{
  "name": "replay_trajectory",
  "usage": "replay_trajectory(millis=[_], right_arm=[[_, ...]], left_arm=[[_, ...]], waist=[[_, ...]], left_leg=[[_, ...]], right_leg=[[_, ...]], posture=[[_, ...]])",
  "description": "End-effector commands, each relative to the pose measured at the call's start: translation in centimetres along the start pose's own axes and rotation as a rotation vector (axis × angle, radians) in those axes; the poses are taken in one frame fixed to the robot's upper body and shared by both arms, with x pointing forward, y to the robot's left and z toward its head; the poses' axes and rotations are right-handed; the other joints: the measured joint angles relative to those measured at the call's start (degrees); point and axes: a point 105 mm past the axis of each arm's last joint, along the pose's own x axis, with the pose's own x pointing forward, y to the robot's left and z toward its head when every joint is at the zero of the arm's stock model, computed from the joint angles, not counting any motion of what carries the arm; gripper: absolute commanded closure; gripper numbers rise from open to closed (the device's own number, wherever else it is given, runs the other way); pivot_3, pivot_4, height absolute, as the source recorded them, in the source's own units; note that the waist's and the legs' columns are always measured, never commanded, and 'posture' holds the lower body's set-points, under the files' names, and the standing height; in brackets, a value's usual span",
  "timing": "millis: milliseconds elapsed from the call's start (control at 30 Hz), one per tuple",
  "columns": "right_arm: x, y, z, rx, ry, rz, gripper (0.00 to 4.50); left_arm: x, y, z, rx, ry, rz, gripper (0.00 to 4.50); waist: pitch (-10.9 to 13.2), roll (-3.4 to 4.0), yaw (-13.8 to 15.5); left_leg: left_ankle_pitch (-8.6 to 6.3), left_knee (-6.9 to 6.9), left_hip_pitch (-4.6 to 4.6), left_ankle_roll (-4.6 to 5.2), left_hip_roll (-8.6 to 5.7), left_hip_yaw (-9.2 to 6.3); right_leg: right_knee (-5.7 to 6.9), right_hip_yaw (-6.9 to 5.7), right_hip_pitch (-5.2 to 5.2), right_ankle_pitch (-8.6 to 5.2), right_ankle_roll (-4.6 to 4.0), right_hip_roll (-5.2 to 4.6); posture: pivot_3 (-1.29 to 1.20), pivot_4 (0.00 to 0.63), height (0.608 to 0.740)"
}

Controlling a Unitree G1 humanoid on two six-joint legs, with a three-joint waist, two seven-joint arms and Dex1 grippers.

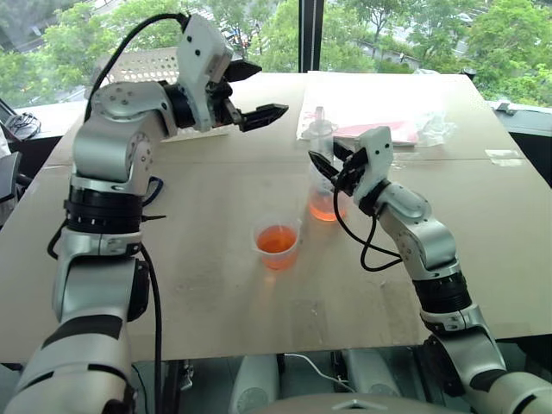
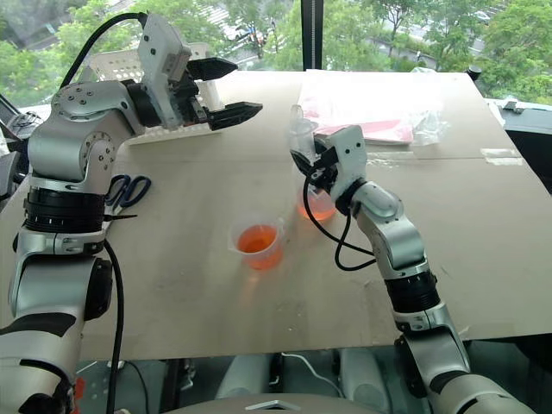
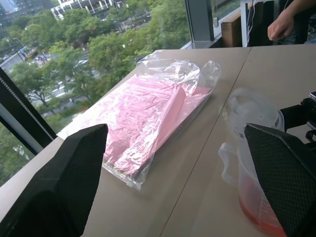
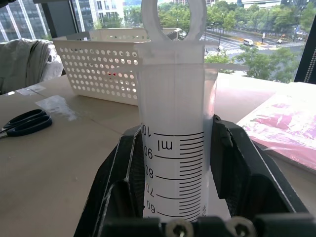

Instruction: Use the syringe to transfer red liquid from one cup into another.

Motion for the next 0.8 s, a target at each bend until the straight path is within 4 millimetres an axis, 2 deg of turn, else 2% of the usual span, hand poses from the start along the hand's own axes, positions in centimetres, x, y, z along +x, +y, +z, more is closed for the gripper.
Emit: replay_trajectory(millis=[33,467,800], right_arm=[[0.1,-0.1,0.1,0.027,0.018,0.013,3.06],[0.6,-0.1,0.4,0.024,0.061,0.068,3.06],[0.9,0.0,0.9,0.021,0.072,0.104,3.06]], left_arm=[[0.5,0.2,1.0,0.05,-0.003,-0.039,0.0],[3.7,0.8,-0.4,0.053,0.027,-0.108,0.0],[6.7,-0.3,-0.2,0.074,-0.006,-0.183,0.0]], waist=[[0.0,0.0,0.04],[0.01,-0.01,-0.05],[0.01,-0.01,-0.16]], left_leg=[[0.0,0.0,0.0,0.0,0.0,0.0],[0.0,0.01,-0.06,0.01,0.0,0.01],[0.0,-0.01,-0.07,0.01,-0.01,0.01]], right_leg=[[0.02,0.0,0.0,0.0,0.0,0.0],[0.01,0.0,-0.05,0.0,0.01,0.0],[0.01,0.01,-0.07,0.0,0.01,0.01]], posture=[[0.0,0.15,0.74],[0.0,0.15,0.74],[0.0,0.15,0.74]])
